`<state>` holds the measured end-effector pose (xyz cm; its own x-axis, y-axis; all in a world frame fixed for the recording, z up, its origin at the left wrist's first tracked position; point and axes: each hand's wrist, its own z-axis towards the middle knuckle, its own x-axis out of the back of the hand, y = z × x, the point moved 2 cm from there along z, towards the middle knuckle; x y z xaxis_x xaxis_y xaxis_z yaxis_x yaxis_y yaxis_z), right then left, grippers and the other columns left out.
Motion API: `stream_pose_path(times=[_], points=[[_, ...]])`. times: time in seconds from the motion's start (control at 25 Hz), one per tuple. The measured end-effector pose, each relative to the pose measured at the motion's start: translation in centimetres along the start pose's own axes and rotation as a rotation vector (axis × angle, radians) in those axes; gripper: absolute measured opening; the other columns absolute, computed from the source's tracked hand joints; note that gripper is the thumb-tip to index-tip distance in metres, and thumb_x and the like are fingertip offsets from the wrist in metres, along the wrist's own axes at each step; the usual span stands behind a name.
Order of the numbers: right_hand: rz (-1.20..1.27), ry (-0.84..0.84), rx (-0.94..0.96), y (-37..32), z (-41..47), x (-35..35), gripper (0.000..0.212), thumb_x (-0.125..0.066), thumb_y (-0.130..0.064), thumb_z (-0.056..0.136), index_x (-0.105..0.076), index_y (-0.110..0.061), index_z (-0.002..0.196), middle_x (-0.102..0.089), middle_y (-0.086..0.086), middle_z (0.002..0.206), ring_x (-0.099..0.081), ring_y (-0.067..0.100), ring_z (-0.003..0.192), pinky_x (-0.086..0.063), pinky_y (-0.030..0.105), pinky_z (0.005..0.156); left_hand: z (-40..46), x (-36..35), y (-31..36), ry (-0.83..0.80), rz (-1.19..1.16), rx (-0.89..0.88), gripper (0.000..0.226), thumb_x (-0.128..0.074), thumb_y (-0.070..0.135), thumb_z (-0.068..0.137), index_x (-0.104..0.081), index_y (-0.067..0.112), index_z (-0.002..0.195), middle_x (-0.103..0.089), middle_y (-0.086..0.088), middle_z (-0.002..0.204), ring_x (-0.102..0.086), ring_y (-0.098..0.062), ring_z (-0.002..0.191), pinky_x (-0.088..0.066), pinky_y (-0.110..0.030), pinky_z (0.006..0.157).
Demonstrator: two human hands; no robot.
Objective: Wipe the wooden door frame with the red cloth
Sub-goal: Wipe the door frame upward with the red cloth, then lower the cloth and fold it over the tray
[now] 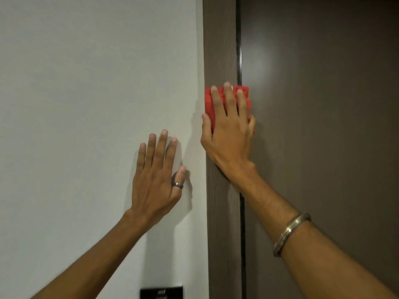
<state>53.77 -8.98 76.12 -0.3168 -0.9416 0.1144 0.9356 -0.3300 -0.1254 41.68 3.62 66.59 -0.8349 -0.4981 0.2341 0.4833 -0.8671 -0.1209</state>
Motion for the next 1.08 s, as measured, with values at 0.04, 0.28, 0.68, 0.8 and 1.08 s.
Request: stream_pose_path(times=[0.04, 0.28, 0.68, 0.8, 1.08], points=[[0.010, -0.019, -0.010, 0.4, -2.9, 0.0, 0.068, -0.047, -0.044, 0.102, -0.028, -0.025, 0.164, -0.025, 0.006, 0.173, -0.020, 0.033, 0.161, -0.028, 0.062, 0.122, -2.4, 0.3, 0.2, -0.014, -0.028, 0.017, 0.072, -0.043, 0.044, 0.102, -0.026, 0.010, 0.163, -0.013, -0.014, 0.174, -0.005, -0.032, 0.163, 0.001, -0.045, 0.133], [0.085, -0.205, -0.107, 2.1, -20.3, 1.3, 0.067, -0.060, -0.026, 0.095, -0.042, -0.019, 0.159, -0.036, 0.005, 0.168, -0.028, 0.033, 0.158, -0.026, 0.054, 0.118, -17.0, 2.3, 3.7, -0.223, -0.263, 0.195, 0.064, -0.039, 0.047, 0.102, -0.038, 0.016, 0.158, -0.019, -0.006, 0.174, -0.004, -0.021, 0.163, -0.006, -0.041, 0.134], [1.588, -0.250, -2.018, -3.5, -46.3, 7.7, 0.041, -0.061, -0.028, 0.085, -0.079, 0.000, 0.109, -0.077, 0.025, 0.109, -0.078, 0.040, 0.097, -0.062, 0.055, 0.092, -37.3, 8.5, 13.2, -0.781, -1.308, 1.834, 0.051, -0.034, 0.063, 0.104, -0.071, 0.029, 0.116, -0.076, -0.005, 0.124, -0.074, -0.024, 0.108, -0.063, -0.041, 0.080], [1.450, -0.412, -2.203, -7.8, -53.8, 8.9, 0.047, -0.061, -0.032, 0.086, -0.072, -0.003, 0.121, -0.075, 0.026, 0.116, -0.075, 0.040, 0.100, -0.060, 0.050, 0.091, -43.9, 10.7, 10.7, -0.780, -1.360, 2.233, 0.075, -0.032, 0.073, 0.098, -0.073, 0.014, 0.121, -0.077, -0.016, 0.122, -0.073, -0.033, 0.112, -0.057, -0.054, 0.099], [0.739, -1.321, -1.924, -14.8, -68.9, 8.1, 0.032, -0.051, -0.045, 0.106, -0.064, -0.020, 0.121, -0.073, 0.009, 0.122, -0.069, 0.027, 0.111, -0.055, 0.049, 0.106, -60.5, 16.1, 4.5, -0.878, -0.928, 2.331, 0.036, -0.048, 0.018, 0.108, -0.055, 0.008, 0.141, -0.066, -0.019, 0.136, -0.068, -0.034, 0.113, -0.059, -0.041, 0.073]])
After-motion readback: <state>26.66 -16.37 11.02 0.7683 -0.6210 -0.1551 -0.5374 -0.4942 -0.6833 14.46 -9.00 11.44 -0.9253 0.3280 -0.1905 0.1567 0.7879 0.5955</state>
